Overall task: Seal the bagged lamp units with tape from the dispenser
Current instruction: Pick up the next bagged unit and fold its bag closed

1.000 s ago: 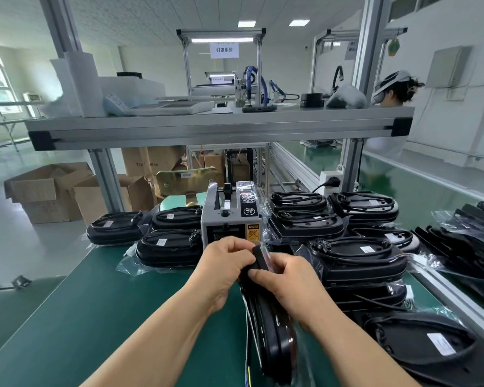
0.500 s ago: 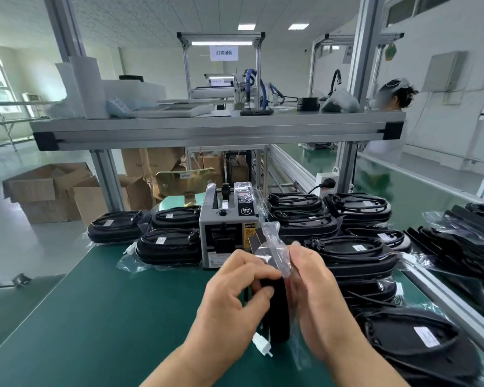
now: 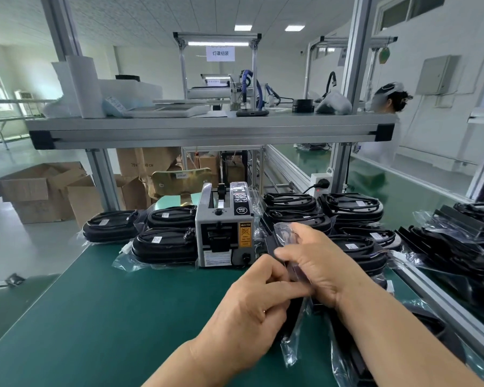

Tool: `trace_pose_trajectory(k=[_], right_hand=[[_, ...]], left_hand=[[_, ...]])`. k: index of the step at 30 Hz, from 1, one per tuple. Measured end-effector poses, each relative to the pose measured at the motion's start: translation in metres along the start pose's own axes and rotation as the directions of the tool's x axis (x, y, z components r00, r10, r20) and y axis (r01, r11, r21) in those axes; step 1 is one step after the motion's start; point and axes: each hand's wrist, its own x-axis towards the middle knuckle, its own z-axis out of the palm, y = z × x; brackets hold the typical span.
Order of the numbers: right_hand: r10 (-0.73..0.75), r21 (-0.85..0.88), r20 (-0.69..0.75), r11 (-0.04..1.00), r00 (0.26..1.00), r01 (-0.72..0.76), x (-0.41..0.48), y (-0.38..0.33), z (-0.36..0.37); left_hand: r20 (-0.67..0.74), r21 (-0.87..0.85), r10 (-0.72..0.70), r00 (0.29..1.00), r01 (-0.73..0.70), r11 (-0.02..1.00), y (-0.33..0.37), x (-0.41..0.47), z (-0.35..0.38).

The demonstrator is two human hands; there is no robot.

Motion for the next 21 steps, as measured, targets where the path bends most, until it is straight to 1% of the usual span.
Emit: trace_pose_trajectory(k=[1,2,3,4,5,9,11,12,13,14,15,17,18,19,21], right_hand=[[-0.003,0.084,0.009,0.996,1.000,0.002,-0.001,0.002,-0.002],[-0.003,0.222,0.026,0.975,1.000,-0.003,-0.003,0.004,-0.004],[-0.003,0.396,0.036,0.918,0.999,-0.011,-0.004,0.005,-0.004],[-0.021,0.531,0.033,0.847,0.999,0.000,-0.006,0.006,-0.005],[-0.049,0.597,0.014,0.802,0.999,0.031,-0.007,0.008,-0.005],[-0.127,0.592,-0.135,0.785,0.983,0.183,-0.007,0.021,-0.004],[-0.165,0.621,-0.211,0.738,0.964,0.262,-0.010,0.025,-0.003],[-0.172,0.654,-0.236,0.700,0.956,0.287,-0.012,0.025,-0.003],[-0.172,0.666,-0.249,0.684,0.953,0.298,-0.012,0.025,-0.003],[-0.156,0.648,-0.238,0.709,0.959,0.277,-0.011,0.024,-0.005],[-0.123,0.606,-0.188,0.766,0.974,0.214,-0.012,0.019,-0.007],[-0.022,0.495,-0.003,0.868,1.000,0.020,-0.011,0.010,-0.010],[0.016,0.446,0.091,0.893,0.996,-0.055,-0.010,0.009,-0.012],[0.036,0.423,0.128,0.902,0.991,-0.088,-0.011,0.009,-0.012],[0.045,0.421,0.106,0.903,0.993,-0.086,-0.010,0.012,-0.014]], left_hand=[[-0.007,-0.001,-0.005,1.000,0.005,1.000,-0.001,-0.001,-0.001],[-0.014,-0.003,-0.009,1.000,0.009,1.000,-0.001,-0.001,-0.001],[-0.018,-0.007,-0.016,1.000,0.016,1.000,-0.002,-0.002,-0.002],[-0.019,-0.014,-0.025,1.000,0.025,1.000,-0.003,-0.002,-0.002],[-0.015,-0.021,-0.033,0.999,0.033,0.999,-0.003,-0.002,-0.002],[0.008,-0.018,-0.031,0.999,0.031,0.999,-0.004,-0.001,-0.002],[0.014,-0.020,-0.025,1.000,0.026,0.999,-0.006,-0.001,-0.002],[0.019,-0.020,-0.023,1.000,0.023,1.000,-0.006,-0.001,-0.002],[0.024,-0.020,-0.020,1.000,0.020,1.000,-0.007,-0.001,-0.002],[0.027,-0.021,-0.014,1.000,0.014,1.000,-0.007,-0.001,-0.001],[0.029,-0.024,-0.004,1.000,0.005,1.000,-0.007,-0.001,-0.001],[0.036,-0.029,0.019,0.999,-0.018,0.999,-0.008,-0.001,0.001],[0.039,-0.032,0.029,0.999,-0.028,0.999,-0.008,-0.001,0.003],[0.041,-0.034,0.039,0.998,-0.038,0.999,-0.008,-0.002,0.004],[0.026,-0.028,0.064,0.998,-0.063,0.998,-0.008,-0.003,0.006]])
